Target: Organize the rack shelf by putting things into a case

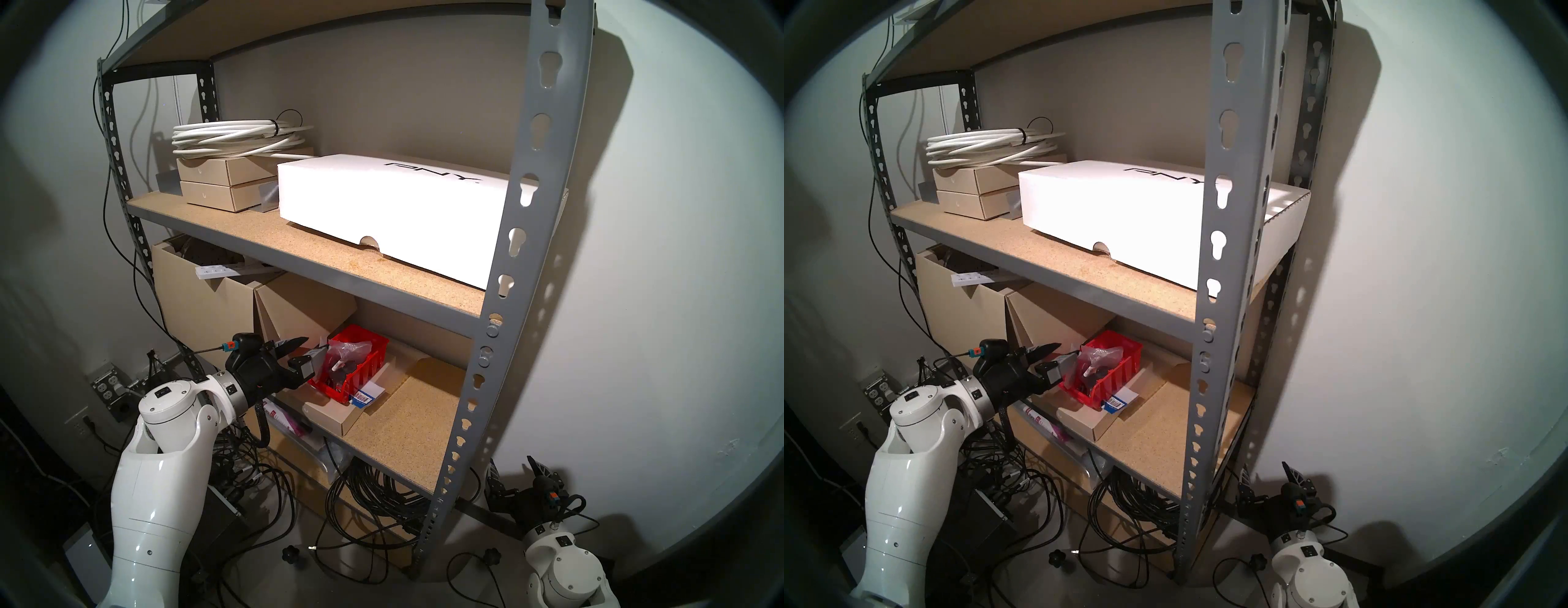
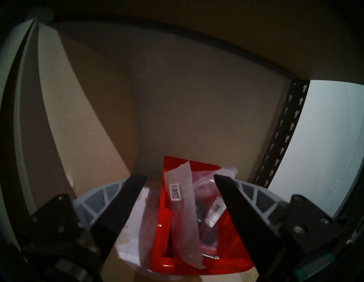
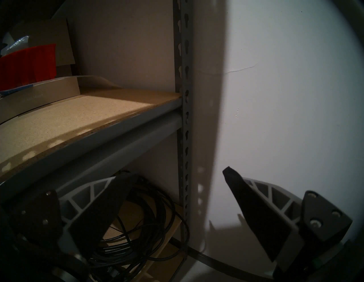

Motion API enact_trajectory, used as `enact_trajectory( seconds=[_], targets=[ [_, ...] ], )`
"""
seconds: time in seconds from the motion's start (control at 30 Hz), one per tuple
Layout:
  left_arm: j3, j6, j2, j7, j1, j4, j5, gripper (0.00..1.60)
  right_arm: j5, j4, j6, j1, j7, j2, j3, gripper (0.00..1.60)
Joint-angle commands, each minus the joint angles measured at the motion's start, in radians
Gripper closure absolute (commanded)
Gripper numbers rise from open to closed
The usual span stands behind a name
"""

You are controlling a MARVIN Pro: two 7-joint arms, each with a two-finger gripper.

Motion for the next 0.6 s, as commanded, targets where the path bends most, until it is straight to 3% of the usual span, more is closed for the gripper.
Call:
enact_trajectory(
  seconds=[0.0,0.27,0.33,0.37,0.4,0.5,0.53,0.57],
  targets=[
    [-0.024,-0.012,-0.030,0.018,0.045,-0.115,-0.012,0.23,0.001,-0.018,-0.002,0.001,0.000,0.000,0.000,0.00],
    [-0.035,-0.034,-0.071,0.049,0.132,-0.218,-0.008,0.18,0.001,-0.018,-0.003,0.001,0.000,0.000,0.000,0.00],
    [-0.028,-0.072,-0.081,0.044,0.144,-0.220,-0.003,0.18,0.001,-0.018,-0.003,0.002,0.000,0.000,0.000,0.00],
    [-0.026,-0.070,-0.086,0.052,0.166,-0.250,0.002,0.15,0.001,-0.017,-0.003,0.002,0.000,0.000,0.000,0.00],
    [-0.022,-0.077,-0.107,0.062,0.196,-0.283,-0.001,0.00,0.001,-0.017,-0.003,0.002,0.000,0.000,0.000,0.00],
    [-0.015,-0.101,-0.128,0.079,0.225,-0.309,0.007,0.00,0.001,-0.016,-0.003,0.002,0.000,0.000,0.000,0.00],
    [-0.009,-0.119,-0.128,0.075,0.231,-0.309,0.013,0.03,0.001,-0.016,-0.003,0.002,0.000,0.000,0.000,0.00],
    [-0.007,-0.125,-0.139,0.092,0.253,-0.333,0.021,0.29,0.001,-0.016,-0.003,0.002,0.000,0.000,0.000,0.00]
  ],
)
